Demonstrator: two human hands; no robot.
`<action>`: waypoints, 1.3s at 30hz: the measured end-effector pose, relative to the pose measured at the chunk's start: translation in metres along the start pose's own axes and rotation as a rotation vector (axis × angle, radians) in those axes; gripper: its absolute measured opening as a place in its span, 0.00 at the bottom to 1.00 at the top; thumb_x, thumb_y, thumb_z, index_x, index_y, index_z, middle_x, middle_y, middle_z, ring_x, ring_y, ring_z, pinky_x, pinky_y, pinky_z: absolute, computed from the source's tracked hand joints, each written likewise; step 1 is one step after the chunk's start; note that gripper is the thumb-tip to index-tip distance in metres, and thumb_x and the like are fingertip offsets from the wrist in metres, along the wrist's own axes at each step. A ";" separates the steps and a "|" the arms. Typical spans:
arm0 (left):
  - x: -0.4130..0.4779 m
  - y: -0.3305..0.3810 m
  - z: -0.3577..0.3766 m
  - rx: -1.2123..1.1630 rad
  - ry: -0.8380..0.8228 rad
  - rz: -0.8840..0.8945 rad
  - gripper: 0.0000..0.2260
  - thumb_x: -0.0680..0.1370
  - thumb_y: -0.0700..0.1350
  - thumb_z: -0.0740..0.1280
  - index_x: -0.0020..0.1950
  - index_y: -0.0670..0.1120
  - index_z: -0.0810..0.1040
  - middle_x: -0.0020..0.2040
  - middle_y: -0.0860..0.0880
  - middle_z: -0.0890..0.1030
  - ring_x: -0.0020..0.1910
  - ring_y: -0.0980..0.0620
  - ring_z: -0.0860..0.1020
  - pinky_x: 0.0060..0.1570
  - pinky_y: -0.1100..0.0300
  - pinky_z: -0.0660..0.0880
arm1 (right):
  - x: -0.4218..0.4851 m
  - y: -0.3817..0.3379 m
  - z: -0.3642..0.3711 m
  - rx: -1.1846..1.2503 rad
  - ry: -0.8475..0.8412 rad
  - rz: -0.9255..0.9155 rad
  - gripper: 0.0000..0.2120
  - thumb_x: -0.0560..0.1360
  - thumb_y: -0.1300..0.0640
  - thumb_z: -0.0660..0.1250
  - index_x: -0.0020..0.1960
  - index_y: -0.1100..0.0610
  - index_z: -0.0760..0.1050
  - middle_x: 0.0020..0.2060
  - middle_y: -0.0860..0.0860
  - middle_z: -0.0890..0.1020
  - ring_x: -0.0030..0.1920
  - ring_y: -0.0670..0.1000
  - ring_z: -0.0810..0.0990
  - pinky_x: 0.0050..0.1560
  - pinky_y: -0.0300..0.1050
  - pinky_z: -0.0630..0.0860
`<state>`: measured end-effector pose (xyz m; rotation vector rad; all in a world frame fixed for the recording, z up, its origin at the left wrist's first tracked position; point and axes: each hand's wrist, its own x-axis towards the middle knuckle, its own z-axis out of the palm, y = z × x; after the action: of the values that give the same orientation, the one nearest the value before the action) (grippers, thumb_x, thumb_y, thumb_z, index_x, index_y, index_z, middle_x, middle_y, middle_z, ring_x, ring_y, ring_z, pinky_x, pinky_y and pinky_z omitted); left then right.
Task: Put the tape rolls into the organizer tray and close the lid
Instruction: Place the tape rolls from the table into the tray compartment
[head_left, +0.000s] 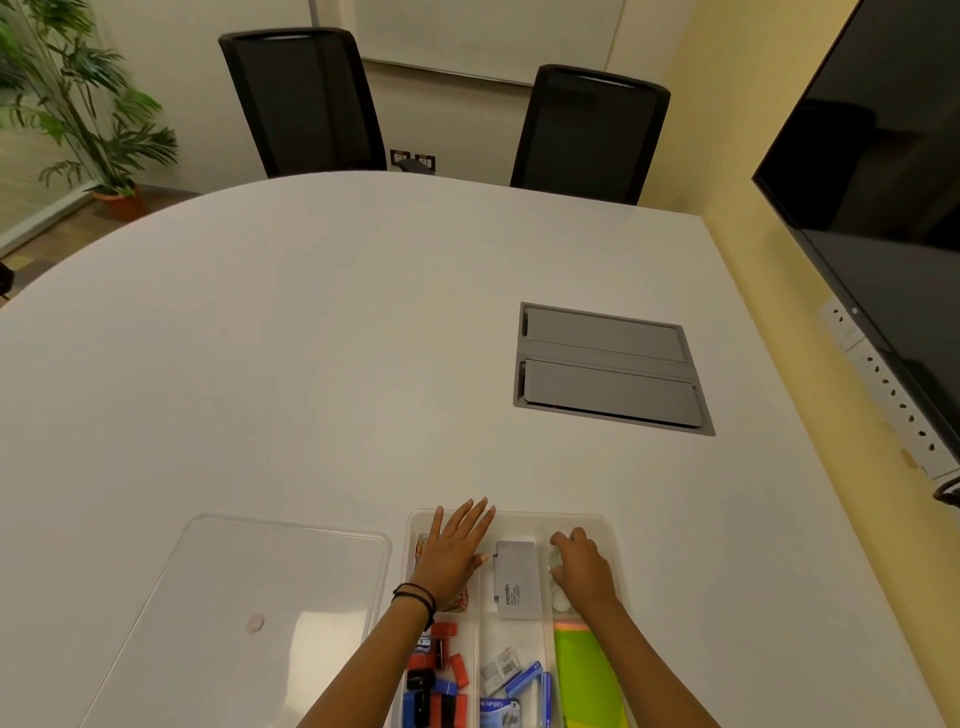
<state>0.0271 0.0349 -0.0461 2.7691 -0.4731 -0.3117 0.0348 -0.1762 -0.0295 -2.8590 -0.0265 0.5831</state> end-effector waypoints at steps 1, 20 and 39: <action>0.000 0.000 0.000 0.004 -0.001 -0.001 0.27 0.82 0.49 0.55 0.75 0.50 0.42 0.78 0.48 0.44 0.77 0.48 0.43 0.71 0.46 0.33 | 0.000 -0.002 0.001 0.010 0.015 0.026 0.16 0.75 0.63 0.63 0.62 0.57 0.70 0.61 0.57 0.72 0.58 0.55 0.74 0.51 0.46 0.77; 0.002 -0.003 0.006 -0.002 0.017 0.009 0.28 0.81 0.49 0.56 0.75 0.50 0.43 0.78 0.48 0.44 0.77 0.48 0.44 0.68 0.47 0.28 | 0.000 -0.011 0.006 0.100 0.081 0.185 0.20 0.76 0.68 0.60 0.67 0.57 0.67 0.64 0.57 0.70 0.62 0.56 0.71 0.53 0.46 0.77; 0.000 0.011 0.003 0.018 -0.012 0.064 0.27 0.82 0.49 0.54 0.75 0.49 0.43 0.78 0.48 0.44 0.77 0.48 0.43 0.69 0.48 0.31 | -0.029 0.000 -0.013 0.164 0.156 0.231 0.25 0.74 0.59 0.67 0.69 0.55 0.64 0.65 0.56 0.69 0.62 0.55 0.72 0.56 0.47 0.77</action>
<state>0.0232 0.0236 -0.0454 2.7645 -0.5687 -0.3101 0.0128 -0.1806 -0.0066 -2.7545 0.3638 0.3814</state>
